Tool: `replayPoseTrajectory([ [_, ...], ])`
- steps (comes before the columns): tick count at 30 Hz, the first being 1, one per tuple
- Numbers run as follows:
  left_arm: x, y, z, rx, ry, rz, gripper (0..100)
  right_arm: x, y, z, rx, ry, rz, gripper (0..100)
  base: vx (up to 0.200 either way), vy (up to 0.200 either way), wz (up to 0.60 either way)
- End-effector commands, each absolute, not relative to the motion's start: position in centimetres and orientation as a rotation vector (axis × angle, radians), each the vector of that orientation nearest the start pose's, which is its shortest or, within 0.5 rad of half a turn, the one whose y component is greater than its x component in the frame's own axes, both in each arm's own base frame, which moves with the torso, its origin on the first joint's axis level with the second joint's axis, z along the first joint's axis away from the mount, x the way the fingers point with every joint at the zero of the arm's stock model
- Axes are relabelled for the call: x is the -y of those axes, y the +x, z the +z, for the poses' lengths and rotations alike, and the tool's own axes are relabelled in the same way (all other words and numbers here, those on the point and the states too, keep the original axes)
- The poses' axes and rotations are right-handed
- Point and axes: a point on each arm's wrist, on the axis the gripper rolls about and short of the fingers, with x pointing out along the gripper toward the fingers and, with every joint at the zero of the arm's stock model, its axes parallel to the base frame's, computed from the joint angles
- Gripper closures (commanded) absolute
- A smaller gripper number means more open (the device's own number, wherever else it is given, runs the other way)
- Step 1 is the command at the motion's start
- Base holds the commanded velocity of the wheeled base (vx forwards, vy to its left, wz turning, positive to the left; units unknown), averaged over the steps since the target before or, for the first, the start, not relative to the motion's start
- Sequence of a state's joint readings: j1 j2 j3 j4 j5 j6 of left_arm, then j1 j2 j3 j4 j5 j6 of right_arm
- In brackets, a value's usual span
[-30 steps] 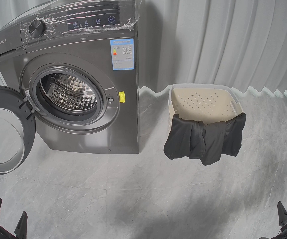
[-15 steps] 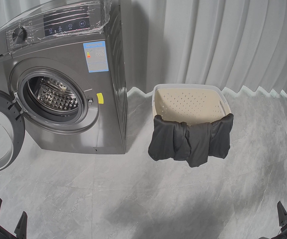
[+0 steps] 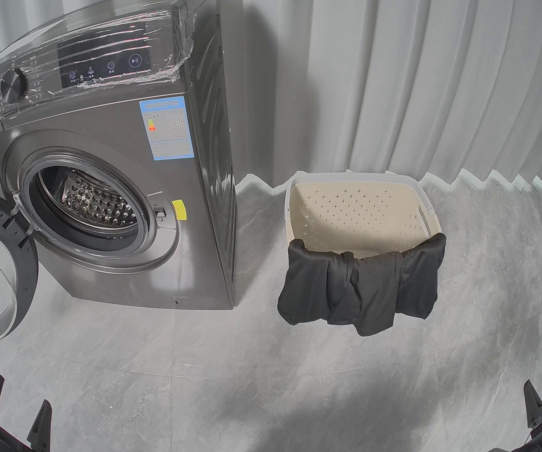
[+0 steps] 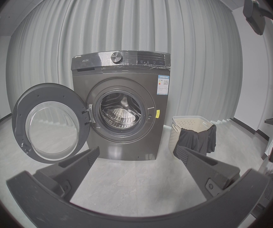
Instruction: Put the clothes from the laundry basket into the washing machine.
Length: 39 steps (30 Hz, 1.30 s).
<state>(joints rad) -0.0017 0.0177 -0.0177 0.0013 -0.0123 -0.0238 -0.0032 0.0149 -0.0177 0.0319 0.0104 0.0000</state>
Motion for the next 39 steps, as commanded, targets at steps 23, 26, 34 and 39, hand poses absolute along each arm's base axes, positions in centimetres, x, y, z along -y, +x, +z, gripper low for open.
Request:
replayPoseTrajectory([
  [23,0.02,-2.28,7.58,-0.002,-0.025,-0.014,0,-0.03,-2.34,7.57,-0.025,0.0,0.008,0,0.0,-0.191,0.0],
  [26,0.02,-2.29,7.57,0.0,-0.025,-0.014,0,-0.03,-2.34,7.57,-0.025,0.0,0.008,0,0.0,-0.133,0.0],
  [34,0.02,-2.28,7.59,0.0,-0.025,-0.014,0,-0.03,-2.34,7.57,-0.025,0.0,0.008,0,0.0,0.0,0.0],
  [39,0.02,-2.28,7.58,-0.002,-0.023,-0.014,0,-0.03,-2.34,7.57,-0.025,0.0,0.008,0,0.08,0.0,0.0],
])
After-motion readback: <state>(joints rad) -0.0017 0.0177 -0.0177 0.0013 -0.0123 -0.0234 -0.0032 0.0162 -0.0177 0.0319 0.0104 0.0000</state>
